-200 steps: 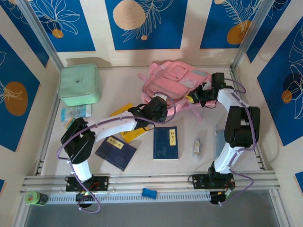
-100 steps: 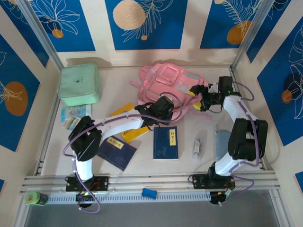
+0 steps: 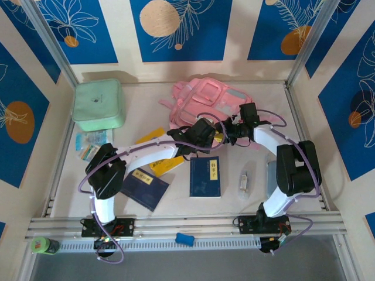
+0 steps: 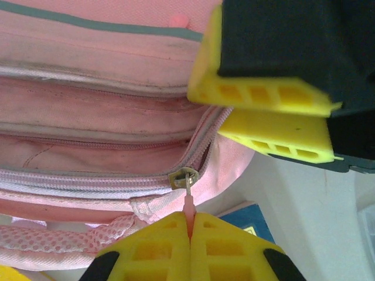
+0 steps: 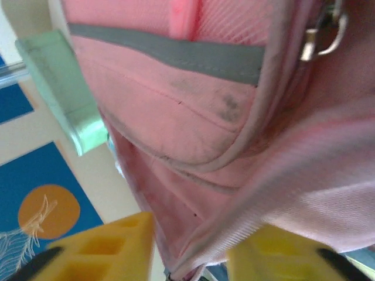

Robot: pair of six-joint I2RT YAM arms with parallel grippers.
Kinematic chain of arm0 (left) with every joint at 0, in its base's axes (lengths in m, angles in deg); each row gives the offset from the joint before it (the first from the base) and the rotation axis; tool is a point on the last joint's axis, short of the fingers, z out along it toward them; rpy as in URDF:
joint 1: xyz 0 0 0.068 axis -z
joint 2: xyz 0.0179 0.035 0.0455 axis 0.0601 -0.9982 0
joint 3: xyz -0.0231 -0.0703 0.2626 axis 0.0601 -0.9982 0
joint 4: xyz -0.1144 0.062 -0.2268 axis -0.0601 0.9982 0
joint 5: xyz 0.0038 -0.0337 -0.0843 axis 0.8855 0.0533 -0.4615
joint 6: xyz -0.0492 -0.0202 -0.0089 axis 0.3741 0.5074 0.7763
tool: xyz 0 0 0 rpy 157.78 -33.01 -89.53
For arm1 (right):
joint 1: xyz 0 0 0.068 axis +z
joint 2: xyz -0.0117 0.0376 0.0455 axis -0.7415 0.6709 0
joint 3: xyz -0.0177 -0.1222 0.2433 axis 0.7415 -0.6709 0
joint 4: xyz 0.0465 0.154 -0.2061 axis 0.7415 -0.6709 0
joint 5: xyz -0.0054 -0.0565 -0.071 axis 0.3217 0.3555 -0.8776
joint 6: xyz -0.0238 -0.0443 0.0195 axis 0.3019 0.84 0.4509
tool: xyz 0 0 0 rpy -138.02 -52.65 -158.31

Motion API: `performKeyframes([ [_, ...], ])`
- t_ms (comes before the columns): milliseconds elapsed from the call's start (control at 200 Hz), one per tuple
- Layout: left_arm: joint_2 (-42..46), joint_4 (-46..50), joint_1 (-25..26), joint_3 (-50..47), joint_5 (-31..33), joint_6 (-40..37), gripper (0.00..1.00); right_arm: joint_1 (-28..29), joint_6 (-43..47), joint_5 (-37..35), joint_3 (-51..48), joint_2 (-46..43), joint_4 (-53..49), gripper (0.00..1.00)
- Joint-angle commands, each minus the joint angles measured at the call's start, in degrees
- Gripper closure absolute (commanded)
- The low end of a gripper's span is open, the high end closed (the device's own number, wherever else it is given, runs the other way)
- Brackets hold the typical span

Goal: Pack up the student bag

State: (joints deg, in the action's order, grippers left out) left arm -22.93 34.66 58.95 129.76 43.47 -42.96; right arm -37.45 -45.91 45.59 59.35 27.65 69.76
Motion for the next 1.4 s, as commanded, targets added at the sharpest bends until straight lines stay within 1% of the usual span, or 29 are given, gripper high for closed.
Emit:
performKeyframes([
  [0,1.8,0.9,0.1,-0.1,1.8,0.6,1.0,1.2,6.7,-4.9,5.3,1.2,-4.6,0.87],
  [30,2.0,2.4,-0.1,-0.2,2.4,1.2,1.0,1.2,8.9,-5.4,6.6,1.6,-6.5,0.94],
  [80,2.4,4.6,-0.2,-0.5,3.6,2.0,1.0,1.0,12.1,-4.6,8.1,2.0,-8.3,1.0],
  [205,5.5,3.0,-0.6,-6.1,4.6,2.5,1.0,-0.4,17.9,-5.5,8.9,0.5,-13.1,1.0],
  [325,7.8,4.0,-2.2,-10.5,5.1,3.4,1.0,-4.2,20.1,-5.2,6.5,-2.3,-13.8,1.0],
  [455,10.2,1.7,-4.4,-15.3,3.2,3.9,1.0,-8.0,23.5,-7.4,9.0,-1.7,-17.3,1.0],
  [575,10.7,0.2,-5.9,-16.4,1.1,4.1,1.0,-12.2,23.1,-6.4,11.3,0.0,-17.0,1.0],
  [675,10.0,-1.6,-6.0,-15.5,-0.8,4.1,1.0,-11.9,25.3,-6.6,16.0,1.8,-20.5,1.0],
  [720,9.3,-2.1,-6.0,-14.4,-2.1,4.1,1.0,-11.7,25.4,-6.5,16.3,1.8,-21.5,1.0],
  [735,9.1,-2.1,-6.0,-14.0,-2.4,4.2,1.0,-11.6,25.2,-6.1,16.1,1.5,-21.7,0.97],
  [815,8.6,-2.5,-5.9,-12.2,-4.0,4.8,1.0,-11.5,23.4,-1.9,12.7,-1.4,-20.2,0.7],
  [860,8.6,-3.2,-5.9,-11.8,-4.3,5.1,1.0,-10.9,22.4,-1.5,10.5,-3.6,-20.6,0.56],
  [890,8.5,-3.5,-5.9,-11.6,-4.2,5.1,1.0,-10.2,21.8,-1.5,9.0,-5.2,-20.7,0.48],
  [945,8.5,-3.9,-5.9,-11.4,-4.2,5.1,1.0,-8.5,20.4,-2.4,6.6,-7.9,-21.5,0.37],
  [996,8.4,-3.9,-5.9,-11.1,-4.1,4.9,1.0,-7.0,17.2,-4.3,4.6,-9.7,-22.9,0.3],
  [1031,8.3,-4.0,-5.9,-11.0,-4.1,4.8,1.0,-5.7,14.2,-4.1,2.5,-10.9,-22.5,0.24],
  [1086,8.2,-3.9,-5.9,-10.9,-3.8,4.7,1.0,-3.9,8.2,-3.4,-0.8,-12.2,-20.1,0.2],
  [1191,8.0,-4.3,-5.9,-10.9,-3.7,4.7,1.0,1.5,-2.4,-6.7,-3.8,-13.1,-14.6,0.17],
  [1316,7.4,-4.5,-5.9,-10.1,-4.8,4.3,1.0,6.8,-10.0,-11.0,-0.2,-9.5,-13.0,0.17],
  [1396,7.0,-3.9,-6.0,-9.5,-4.4,4.3,1.0,9.8,-11.5,-16.8,3.0,-6.3,-13.5,0.17],
])
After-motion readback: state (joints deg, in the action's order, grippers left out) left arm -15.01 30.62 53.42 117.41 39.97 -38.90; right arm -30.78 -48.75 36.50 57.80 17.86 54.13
